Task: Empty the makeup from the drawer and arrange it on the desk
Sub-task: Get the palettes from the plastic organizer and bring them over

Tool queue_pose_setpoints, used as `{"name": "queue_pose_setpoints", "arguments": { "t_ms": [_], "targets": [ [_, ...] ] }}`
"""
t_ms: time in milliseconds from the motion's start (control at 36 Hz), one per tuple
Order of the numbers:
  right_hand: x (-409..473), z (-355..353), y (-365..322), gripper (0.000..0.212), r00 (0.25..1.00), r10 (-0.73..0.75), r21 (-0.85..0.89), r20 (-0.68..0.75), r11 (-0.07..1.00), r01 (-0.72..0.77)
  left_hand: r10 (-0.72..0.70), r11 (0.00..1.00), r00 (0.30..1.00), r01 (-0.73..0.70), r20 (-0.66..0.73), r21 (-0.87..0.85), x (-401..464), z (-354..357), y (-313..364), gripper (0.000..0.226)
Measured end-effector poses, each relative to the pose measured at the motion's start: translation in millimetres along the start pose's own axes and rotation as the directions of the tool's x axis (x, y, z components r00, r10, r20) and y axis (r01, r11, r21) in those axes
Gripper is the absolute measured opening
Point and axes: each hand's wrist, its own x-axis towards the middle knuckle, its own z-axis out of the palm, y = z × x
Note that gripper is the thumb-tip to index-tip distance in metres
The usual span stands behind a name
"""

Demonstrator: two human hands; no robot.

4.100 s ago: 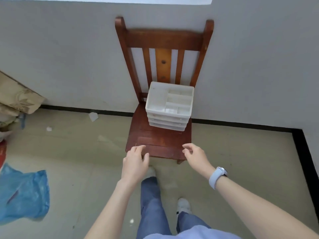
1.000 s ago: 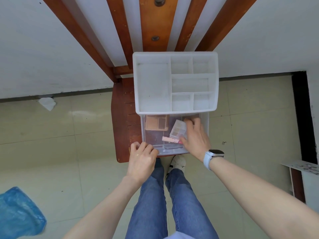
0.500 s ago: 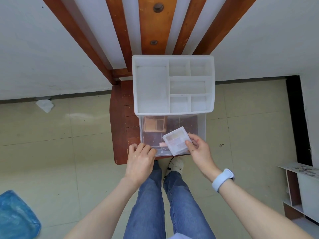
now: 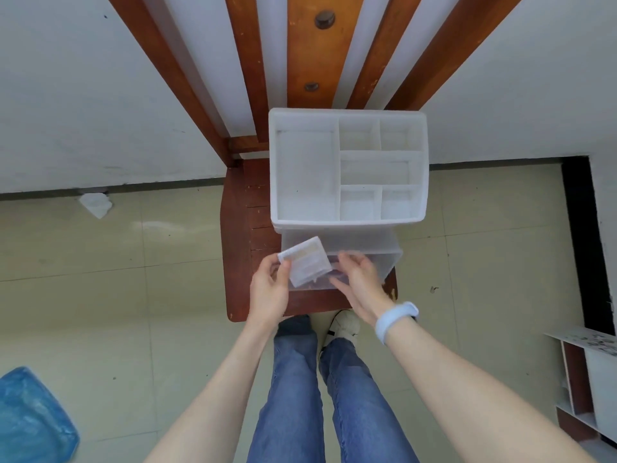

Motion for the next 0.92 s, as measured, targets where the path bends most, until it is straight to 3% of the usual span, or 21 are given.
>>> {"name": "queue_pose_setpoints", "arguments": {
  "t_ms": [56, 167, 361, 583, 750, 917],
  "targets": [
    [17.6, 7.0, -3.1, 0.04, 0.999, 0.042, 0.052, -0.024, 0.998, -0.041, 0.014, 0.998, 0.999, -0.016, 0.031, 0.065, 15.9, -4.7, -4.6, 0.016],
    [44.6, 10.9, -12.1, 0.029, 0.998, 0.042, 0.1, -0.036, 0.994, -0.038, 0.041, 0.995, 0.997, -0.046, 0.06, 0.089, 41.8, -17.4, -6.5, 0.01],
    [46.6, 9.3, -2.4, 0.017, 0.996, 0.012, -0.105, -0.087, 0.994, -0.021, -0.008, 0.998, 0.998, 0.005, 0.063, 0.058, 49.7, -19.5, -15.8, 0.01],
    [56.2, 5.3, 9.1, 0.018, 0.996, 0.003, -0.212, -0.086, 0.977, -0.022, -0.133, 0.991, 0.991, 0.133, -0.002, -0.031, 40.9, -22.0, -45.2, 0.009],
    [67.5, 10.5, 52.7, 0.034, 0.996, 0.025, -0.571, -0.081, 0.818, -0.067, -0.267, 0.962, 0.962, 0.262, -0.058, -0.083, 40.6, -27.8, -67.3, 0.013],
    [74.9, 28.2, 82.9, 0.043, 0.983, -0.075, -0.6, -0.169, 0.799, -0.042, -0.288, 0.948, 0.957, 0.279, -0.041, -0.152, 40.1, -33.4, -80.0, 0.015]
  ]
}}
